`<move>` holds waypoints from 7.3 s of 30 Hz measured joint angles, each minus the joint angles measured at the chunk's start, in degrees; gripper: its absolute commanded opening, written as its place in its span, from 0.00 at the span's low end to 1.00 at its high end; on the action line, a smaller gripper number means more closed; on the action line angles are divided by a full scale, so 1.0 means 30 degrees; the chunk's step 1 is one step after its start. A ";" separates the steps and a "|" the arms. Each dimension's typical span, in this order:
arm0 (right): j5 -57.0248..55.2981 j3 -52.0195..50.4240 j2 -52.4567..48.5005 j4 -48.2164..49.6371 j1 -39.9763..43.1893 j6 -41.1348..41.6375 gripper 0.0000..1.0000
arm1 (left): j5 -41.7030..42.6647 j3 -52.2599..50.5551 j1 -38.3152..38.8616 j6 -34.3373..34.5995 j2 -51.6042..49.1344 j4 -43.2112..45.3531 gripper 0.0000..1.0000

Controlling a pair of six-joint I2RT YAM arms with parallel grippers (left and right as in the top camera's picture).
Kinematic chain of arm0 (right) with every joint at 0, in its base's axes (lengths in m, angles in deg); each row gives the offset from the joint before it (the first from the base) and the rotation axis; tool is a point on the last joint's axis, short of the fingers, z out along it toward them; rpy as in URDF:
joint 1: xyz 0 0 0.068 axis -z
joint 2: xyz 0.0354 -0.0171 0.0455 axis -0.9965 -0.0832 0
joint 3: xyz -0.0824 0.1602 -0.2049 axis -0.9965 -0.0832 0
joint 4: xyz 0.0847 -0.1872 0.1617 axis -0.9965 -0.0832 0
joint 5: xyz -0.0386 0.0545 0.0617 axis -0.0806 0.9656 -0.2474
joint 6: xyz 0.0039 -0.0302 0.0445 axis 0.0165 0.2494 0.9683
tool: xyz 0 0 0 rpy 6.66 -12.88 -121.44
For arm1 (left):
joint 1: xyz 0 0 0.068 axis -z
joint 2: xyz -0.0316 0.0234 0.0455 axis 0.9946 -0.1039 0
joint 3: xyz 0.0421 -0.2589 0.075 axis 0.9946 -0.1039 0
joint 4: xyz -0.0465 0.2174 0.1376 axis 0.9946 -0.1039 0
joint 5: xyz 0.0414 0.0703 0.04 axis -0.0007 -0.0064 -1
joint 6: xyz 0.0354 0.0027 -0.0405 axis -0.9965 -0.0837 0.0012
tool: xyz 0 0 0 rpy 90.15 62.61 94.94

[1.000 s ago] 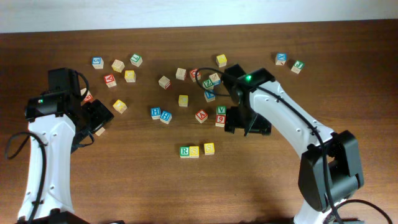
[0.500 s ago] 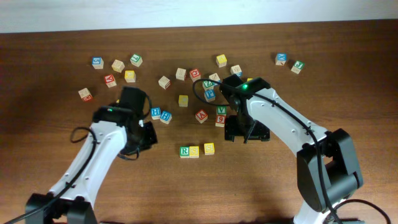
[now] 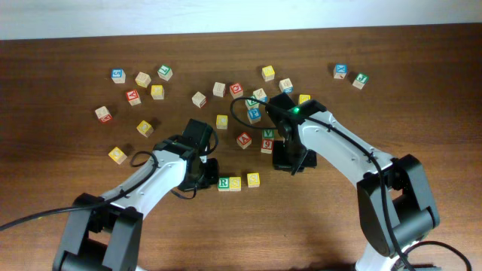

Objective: Spell out RSS

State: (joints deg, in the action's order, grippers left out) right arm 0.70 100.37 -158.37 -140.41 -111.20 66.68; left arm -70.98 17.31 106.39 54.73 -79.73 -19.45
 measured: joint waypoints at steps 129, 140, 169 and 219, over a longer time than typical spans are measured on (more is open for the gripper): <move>0.4612 -0.1515 -0.0816 0.3898 -0.1537 0.0175 0.04 | 0.3096 0.0481 0.0233 0.0940 -0.1515 0.1209 0.00; 0.3410 -0.0663 -0.0809 0.1923 0.0357 -0.0131 0.04 | 0.0189 0.0619 0.0051 0.0940 -0.1377 -0.0401 0.00; -0.3235 0.0240 1.5482 -0.7133 -0.6659 0.2346 0.98 | -0.3126 0.0641 -0.3315 0.1071 0.9471 -0.3905 0.99; 0.1705 -2.4990 3.5576 1.9577 0.8546 -1.0987 0.98 | -0.3133 0.0641 -0.3315 0.1071 0.9471 -0.3898 0.99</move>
State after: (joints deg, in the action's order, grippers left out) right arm 5.81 25.40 -51.64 -81.68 -85.57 33.72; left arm -80.38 19.23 96.44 57.95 -51.31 -31.14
